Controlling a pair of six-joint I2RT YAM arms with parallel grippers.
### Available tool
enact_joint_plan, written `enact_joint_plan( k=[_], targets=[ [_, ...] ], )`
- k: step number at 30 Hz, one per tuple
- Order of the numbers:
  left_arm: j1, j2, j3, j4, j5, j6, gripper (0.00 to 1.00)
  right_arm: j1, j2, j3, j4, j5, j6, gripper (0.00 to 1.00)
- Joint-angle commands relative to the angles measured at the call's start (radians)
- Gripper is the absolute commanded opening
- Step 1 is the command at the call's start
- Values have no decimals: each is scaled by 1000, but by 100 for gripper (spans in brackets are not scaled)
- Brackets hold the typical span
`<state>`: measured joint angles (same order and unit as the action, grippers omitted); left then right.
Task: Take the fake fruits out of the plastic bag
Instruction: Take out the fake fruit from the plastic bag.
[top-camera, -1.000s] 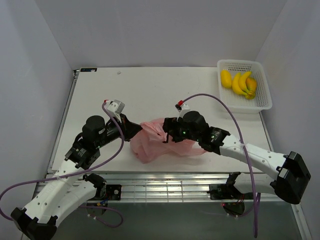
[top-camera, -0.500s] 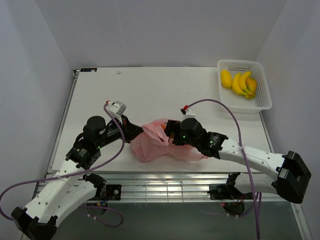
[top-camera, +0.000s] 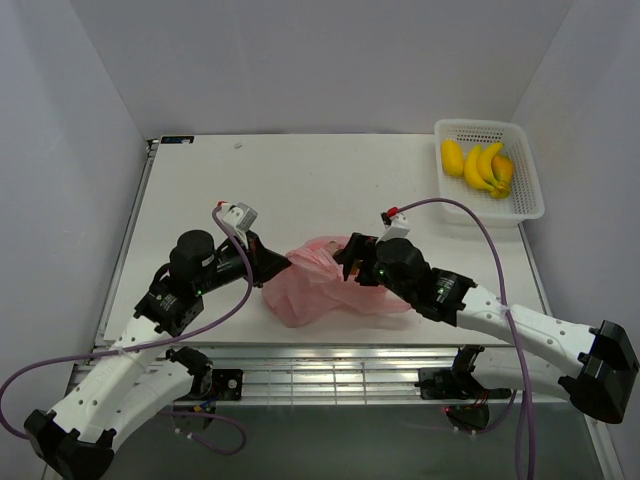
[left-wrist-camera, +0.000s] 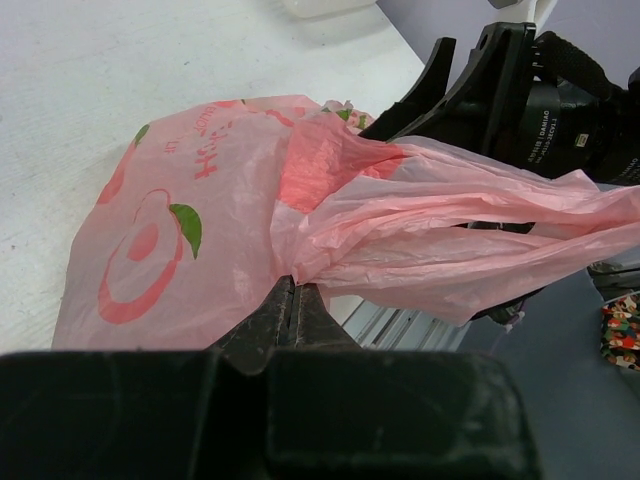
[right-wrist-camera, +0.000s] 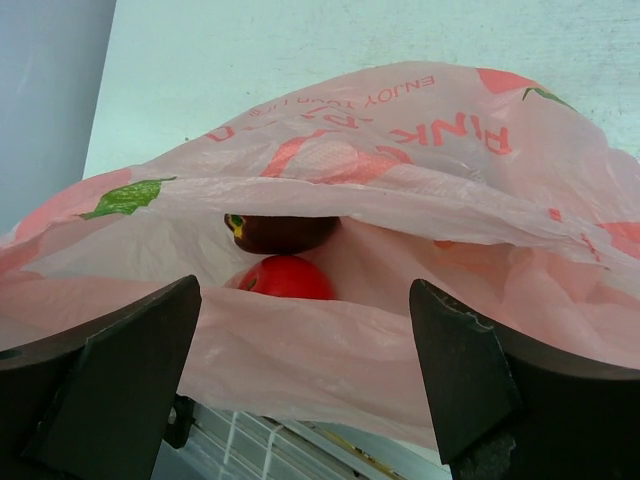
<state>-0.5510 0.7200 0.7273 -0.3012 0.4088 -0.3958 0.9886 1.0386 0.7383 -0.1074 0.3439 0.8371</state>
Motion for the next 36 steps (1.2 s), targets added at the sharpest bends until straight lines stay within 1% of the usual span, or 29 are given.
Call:
enact_joint_plan(
  k=[1, 4, 7, 10, 12, 14, 17, 18, 19, 20, 21, 22, 23, 26, 28, 31, 34, 36],
  targets=[
    [3, -2, -2, 22, 39, 17, 0, -4, 21, 4, 25, 47, -32, 90],
    [3, -4, -3, 28, 58, 20, 0, -8, 79, 19, 26, 64, -35, 90],
    [3, -10, -9, 37, 99, 26, 0, -10, 158, 79, 18, 27, -82, 90],
    [3, -8, -11, 37, 134, 32, 0, -10, 228, 105, 25, 30, -105, 90],
    [3, -7, -11, 37, 130, 34, 0, -8, 262, 121, 46, 9, -128, 90],
    [3, -4, -11, 37, 125, 35, 0, -2, 307, 127, 72, -26, -213, 90],
    [3, 4, -11, 36, 121, 34, 0, 25, 350, 122, 95, 21, -332, 90],
    [3, 7, -9, 34, 117, 32, 0, 31, 359, 118, 129, 26, -360, 90],
    [3, 10, -9, 33, 113, 31, 0, 33, 377, 113, 173, 6, -395, 90],
    [3, 16, -6, 33, 107, 29, 0, 36, 382, 107, 198, -49, -467, 90],
    [3, 21, -6, 30, 102, 31, 0, 39, 386, 92, 222, -81, -489, 90],
    [3, 22, -6, 27, 99, 31, 0, 45, 387, 76, 312, -139, -528, 90],
    [3, 24, -6, 25, 96, 29, 0, 53, 383, 63, 351, -208, -571, 90],
    [3, 22, -6, 24, 84, 28, 0, 74, 376, 15, 484, -323, -616, 90],
    [3, 21, -8, 24, 79, 26, 0, 85, 386, 13, 517, -382, -645, 90],
    [3, 25, -11, 27, 90, 25, 0, 94, 434, 56, 502, -388, -668, 90],
    [3, 25, -6, 28, 96, 29, 0, 101, 487, 91, 480, -358, -667, 90],
    [3, 25, -5, 31, 107, 31, 0, 104, 511, 118, 486, -263, -644, 90]
  ],
)
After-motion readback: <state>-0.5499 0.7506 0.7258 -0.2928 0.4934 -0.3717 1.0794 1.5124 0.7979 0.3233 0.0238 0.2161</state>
